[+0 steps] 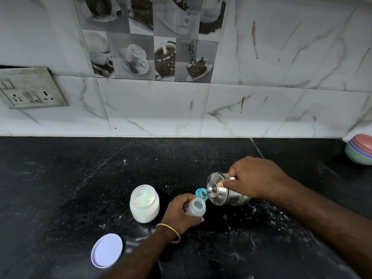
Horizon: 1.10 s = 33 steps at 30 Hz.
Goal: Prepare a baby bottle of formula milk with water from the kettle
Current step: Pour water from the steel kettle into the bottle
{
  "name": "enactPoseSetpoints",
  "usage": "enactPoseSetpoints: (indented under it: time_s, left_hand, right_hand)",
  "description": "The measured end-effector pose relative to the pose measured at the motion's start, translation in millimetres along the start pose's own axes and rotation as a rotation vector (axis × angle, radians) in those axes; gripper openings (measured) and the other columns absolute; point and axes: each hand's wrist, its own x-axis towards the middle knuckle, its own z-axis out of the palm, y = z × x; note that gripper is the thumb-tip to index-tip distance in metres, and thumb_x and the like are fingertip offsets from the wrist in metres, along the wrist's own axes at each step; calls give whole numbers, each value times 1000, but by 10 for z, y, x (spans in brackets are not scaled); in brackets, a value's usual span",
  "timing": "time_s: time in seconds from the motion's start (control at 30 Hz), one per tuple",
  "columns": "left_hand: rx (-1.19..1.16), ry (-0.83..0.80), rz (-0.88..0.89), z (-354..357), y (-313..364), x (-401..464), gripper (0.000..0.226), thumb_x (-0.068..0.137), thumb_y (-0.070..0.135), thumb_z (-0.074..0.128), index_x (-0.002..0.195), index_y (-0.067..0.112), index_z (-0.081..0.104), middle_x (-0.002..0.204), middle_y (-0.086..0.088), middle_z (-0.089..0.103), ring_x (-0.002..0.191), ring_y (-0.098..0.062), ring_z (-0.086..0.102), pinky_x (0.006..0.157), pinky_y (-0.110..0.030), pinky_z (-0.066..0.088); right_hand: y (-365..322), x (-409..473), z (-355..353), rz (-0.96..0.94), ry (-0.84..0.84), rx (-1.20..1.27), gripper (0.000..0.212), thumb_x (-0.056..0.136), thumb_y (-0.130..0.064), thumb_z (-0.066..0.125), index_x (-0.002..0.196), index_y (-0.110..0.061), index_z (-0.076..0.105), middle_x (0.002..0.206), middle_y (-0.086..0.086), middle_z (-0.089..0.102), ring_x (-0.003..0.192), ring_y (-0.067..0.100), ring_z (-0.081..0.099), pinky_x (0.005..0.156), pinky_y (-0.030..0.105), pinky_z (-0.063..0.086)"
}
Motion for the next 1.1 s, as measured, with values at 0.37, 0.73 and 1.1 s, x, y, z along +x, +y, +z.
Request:
enactPoseSetpoints:
  time_s: [0.37, 0.73, 1.1]
  left_hand:
    - [-11, -5, 5, 14, -2, -16, 57, 51, 20, 92, 102, 28, 68, 106, 2, 72, 95, -6, 69, 84, -18, 54]
    - [-32, -3, 3, 54, -24, -20, 59, 47, 29, 91, 103, 25, 70, 106, -1, 72, 96, -12, 70, 86, -23, 56]
    - [-45, -12, 19, 73, -3, -20, 57, 49, 24, 92, 101, 27, 69, 107, -2, 71, 95, -7, 70, 84, -17, 54]
  right_hand:
    - [-49, -91, -116, 6, -12, -2, 42, 90, -64, 49, 71, -27, 60, 79, -7, 63, 76, 14, 61, 65, 29, 46]
    - [-59, -143, -158, 2, 24, -15, 48, 90, -62, 50, 58, -26, 48, 68, -7, 54, 70, 14, 57, 62, 29, 43]
    - [-82, -175, -76, 5, 16, 23, 37, 90, -64, 50, 83, -31, 65, 80, -11, 56, 75, 14, 55, 65, 28, 40]
